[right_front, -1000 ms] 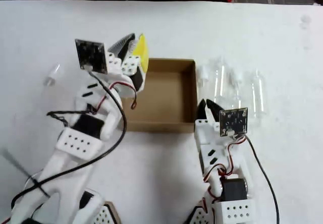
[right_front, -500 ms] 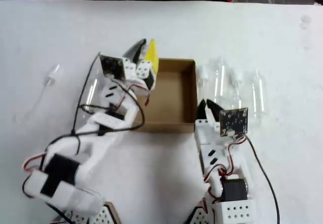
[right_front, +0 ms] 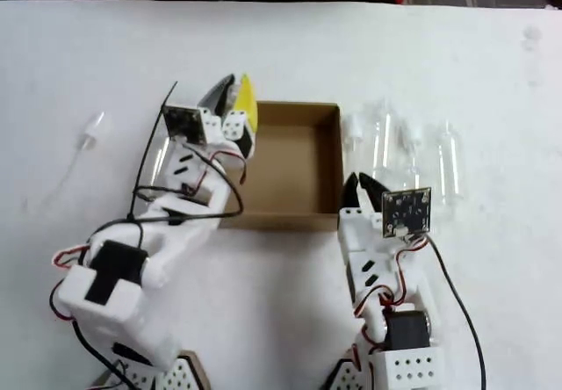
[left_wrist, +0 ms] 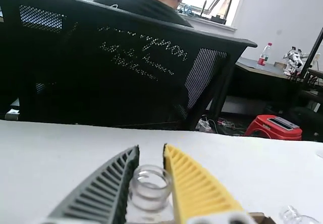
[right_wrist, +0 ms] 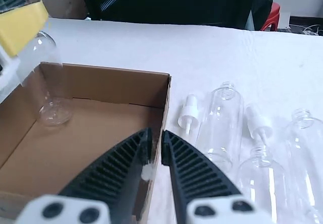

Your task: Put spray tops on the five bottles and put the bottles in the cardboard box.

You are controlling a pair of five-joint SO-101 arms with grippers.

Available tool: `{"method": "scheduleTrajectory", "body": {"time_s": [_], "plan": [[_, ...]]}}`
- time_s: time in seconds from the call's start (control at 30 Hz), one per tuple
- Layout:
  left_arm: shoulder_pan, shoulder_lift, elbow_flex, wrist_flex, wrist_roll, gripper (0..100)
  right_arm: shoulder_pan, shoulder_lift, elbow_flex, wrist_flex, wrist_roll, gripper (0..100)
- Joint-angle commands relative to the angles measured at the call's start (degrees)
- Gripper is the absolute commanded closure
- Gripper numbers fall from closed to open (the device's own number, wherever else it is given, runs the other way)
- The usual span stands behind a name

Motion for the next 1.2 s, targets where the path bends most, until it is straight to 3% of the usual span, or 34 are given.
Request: {"method": "scheduleTrajectory", "body": {"time_s": [0.0,0.73,0.97,1.17], "plan": [[-1.0,2.8,-4.9,-1.6,0.3,98,0.7,-0.1,0.5,0.4,0.4,97.7],[-1.8,7.2,-9.1,-1.7,0.2,97,0.7,-0.1,0.5,0.4,0.4,97.7],[-1.7,7.2,-8.5,-1.1,0.5,75,0.7,-0.1,0.5,0.4,0.4,97.7],[-1.8,7.1,-7.4,-1.6,0.7,81,0.7,-0.1,0.5,0.4,0.4,97.7]]}}
